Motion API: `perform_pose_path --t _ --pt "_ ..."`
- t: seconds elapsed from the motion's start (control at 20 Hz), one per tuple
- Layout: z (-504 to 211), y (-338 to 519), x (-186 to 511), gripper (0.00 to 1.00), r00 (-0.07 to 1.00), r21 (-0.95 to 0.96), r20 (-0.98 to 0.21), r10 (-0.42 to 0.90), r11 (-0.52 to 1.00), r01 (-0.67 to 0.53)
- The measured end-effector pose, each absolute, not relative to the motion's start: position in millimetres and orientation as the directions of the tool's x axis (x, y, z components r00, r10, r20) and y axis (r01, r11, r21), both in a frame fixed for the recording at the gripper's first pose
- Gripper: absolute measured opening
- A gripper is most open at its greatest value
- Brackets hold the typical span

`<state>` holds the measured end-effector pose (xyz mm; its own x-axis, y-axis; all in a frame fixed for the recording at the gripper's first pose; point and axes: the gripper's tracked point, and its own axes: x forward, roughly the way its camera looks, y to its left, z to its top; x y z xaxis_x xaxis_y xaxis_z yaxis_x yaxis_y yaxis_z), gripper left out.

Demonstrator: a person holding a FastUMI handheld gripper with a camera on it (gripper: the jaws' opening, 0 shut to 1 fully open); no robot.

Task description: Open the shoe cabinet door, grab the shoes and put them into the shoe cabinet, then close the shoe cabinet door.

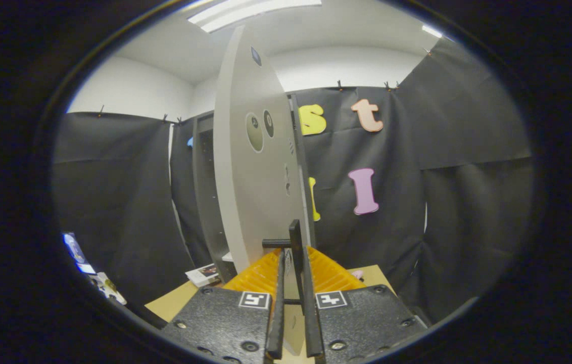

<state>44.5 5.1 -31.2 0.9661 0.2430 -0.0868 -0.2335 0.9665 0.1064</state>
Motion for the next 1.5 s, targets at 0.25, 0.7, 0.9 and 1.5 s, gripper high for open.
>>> perform_pose_path --t 0.25,0.7,0.9,1.5 --pt "-23.4 -14.6 31.7 0.20 0.977 0.077 -0.048 0.205 0.976 -0.201" --pt "2.2 -16.2 -14.9 1.00 0.998 0.075 0.037 0.044 0.996 -0.047" --pt "-5.3 25.8 -23.2 1.00 0.998 0.102 0.047 0.051 0.993 -0.055" --pt "-129.5 174.6 15.1 1.00 0.992 -0.012 0.050 0.120 0.993 -0.119"
